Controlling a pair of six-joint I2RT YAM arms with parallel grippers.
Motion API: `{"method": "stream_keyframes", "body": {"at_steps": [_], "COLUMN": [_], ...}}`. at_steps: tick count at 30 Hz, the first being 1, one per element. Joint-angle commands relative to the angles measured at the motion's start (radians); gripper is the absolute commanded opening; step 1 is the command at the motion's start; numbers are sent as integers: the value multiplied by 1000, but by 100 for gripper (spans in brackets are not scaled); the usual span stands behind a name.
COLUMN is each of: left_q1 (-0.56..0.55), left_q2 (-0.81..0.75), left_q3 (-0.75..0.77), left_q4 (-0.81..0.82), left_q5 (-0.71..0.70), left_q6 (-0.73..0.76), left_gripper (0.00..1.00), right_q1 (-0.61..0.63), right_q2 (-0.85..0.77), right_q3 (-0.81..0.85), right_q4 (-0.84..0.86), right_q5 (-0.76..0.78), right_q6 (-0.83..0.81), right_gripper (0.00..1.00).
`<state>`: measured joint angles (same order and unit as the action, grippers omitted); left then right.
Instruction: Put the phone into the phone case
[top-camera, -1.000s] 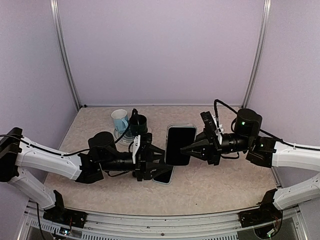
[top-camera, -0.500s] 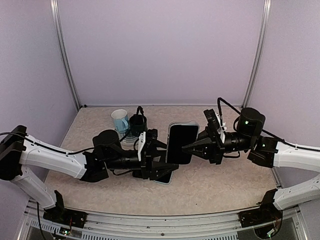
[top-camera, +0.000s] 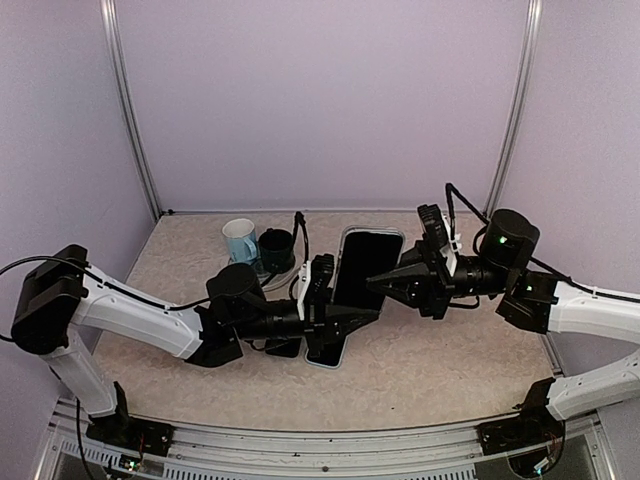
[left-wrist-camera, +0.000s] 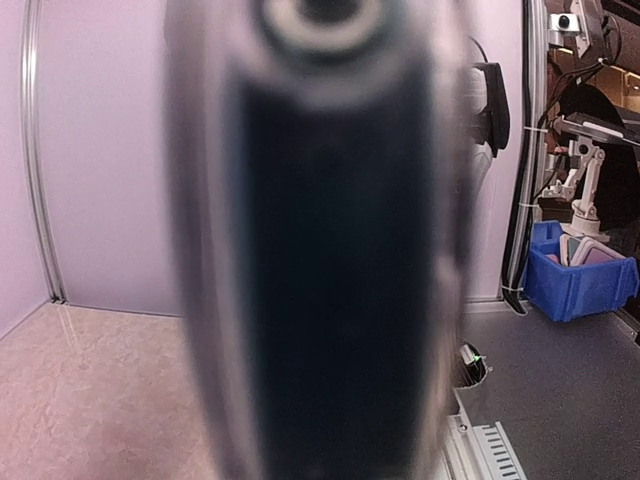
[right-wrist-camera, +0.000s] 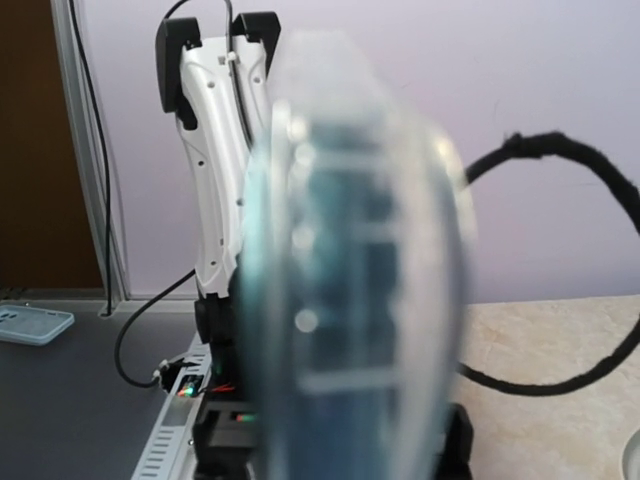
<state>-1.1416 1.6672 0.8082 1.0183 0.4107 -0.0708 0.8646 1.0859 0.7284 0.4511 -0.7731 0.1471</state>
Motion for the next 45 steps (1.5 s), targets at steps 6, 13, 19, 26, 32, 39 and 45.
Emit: {"method": "stream_keyframes", "body": {"at_steps": [6,13,19,26,32,39,45], "left_q1": [-29,-23,-22,-20,-3,30,34], "left_q2": [3,-111,-184,-235,-318,-215,-165], "left_q3": [14,-70,-88,-97,-76,49,68], "left_q4": [60,-4,-66,-145,-190,-211,-149], "left_q5": [-38,-107,-120,-125,-138,-56,-16], "left_q6": [21,94,104,120,120,-39,-116], "left_gripper": [39,58,1,59,71,55,0], "right_q1": [12,11,11,10,10,10,10], "right_q2": [-61,-112,-119,-107,-78,-53,-31], "right_q3": [19,19,15,14,-3,-6,-12], "right_q4": [45,-76,-119,-187,-236,-223,-264], "right_q5": [7,53,67,85,63,31,55], "right_q6": [-22,-80,-96,-117,-133,-136,-129], "right_gripper": [0,0,0,0,0,0,0]}}
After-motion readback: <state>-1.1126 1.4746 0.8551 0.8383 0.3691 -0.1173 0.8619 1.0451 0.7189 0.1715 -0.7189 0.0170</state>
